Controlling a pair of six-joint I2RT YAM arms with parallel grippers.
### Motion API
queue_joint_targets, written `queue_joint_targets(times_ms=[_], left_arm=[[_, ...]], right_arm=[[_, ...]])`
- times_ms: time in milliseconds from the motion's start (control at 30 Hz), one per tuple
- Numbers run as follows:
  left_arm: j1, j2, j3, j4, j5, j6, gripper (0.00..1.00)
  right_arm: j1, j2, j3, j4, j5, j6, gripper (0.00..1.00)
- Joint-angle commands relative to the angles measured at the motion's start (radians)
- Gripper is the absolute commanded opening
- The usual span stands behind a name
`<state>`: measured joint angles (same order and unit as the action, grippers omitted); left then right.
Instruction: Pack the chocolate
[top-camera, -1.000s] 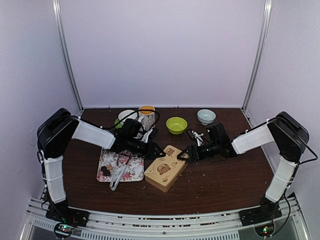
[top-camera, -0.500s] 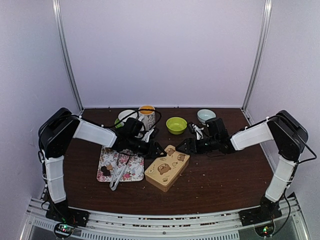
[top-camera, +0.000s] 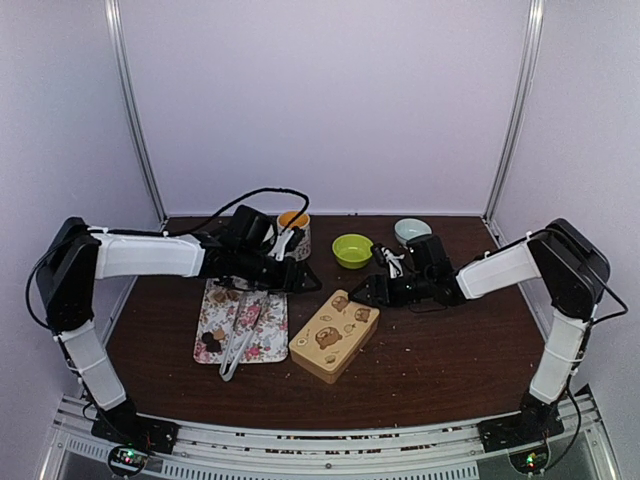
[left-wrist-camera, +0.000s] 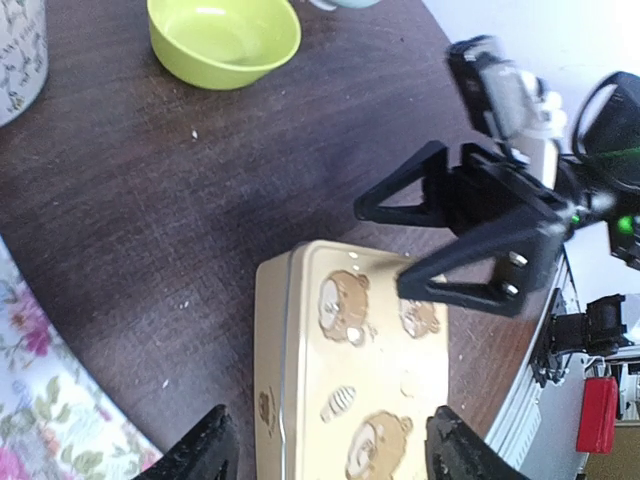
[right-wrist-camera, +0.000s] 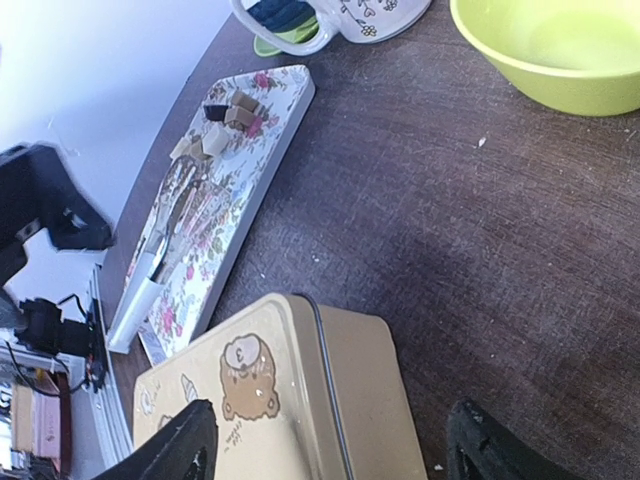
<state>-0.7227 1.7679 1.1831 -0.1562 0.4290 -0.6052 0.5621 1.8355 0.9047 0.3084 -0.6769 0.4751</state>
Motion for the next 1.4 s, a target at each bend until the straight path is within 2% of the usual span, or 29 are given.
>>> queue_joint_targets(times_ms=[0, 267, 400, 533, 833, 1100, 1367], left_arm=[[-0.035, -0.101, -0.061, -0.111, -0.035, 0.026, 0.66], [-0.149, -0.197, -0.143, -0.174, -0.026, -0.041, 0.58], [-0.158, -0.199, -0.171, -0.175, -0.039, -0.048, 0.56], [-0.154, -0.165, -0.175, -0.214, -0.116, -0.078, 0.58], [-0.132, -0.131, -0.223, -0.125, -0.111, -0.112, 0.67], [-0.132, -0.055, -0.233, -0.042, -0.076, -0.133, 0.64], [-0.132, 0.004, -0.234, -0.001, -0.052, -0.136, 0.60]], right_arm=[[-0.002, 0.028, 0.036, 0.012, -0.009, 0.008, 0.76], [0.001, 0.045, 0.006, 0.010, -0.036, -0.002, 0.77], [0.002, 0.055, -0.015, 0.025, -0.042, 0.002, 0.73], [0.002, 0.070, -0.012, 0.018, -0.042, 0.002, 0.68], [0.002, 0.095, -0.015, 0.017, -0.039, 0.005, 0.57], [-0.008, 0.125, -0.060, 0.062, -0.030, 0.029, 0.42], [-0.021, 0.136, -0.115, 0.109, -0.037, 0.078, 0.38]])
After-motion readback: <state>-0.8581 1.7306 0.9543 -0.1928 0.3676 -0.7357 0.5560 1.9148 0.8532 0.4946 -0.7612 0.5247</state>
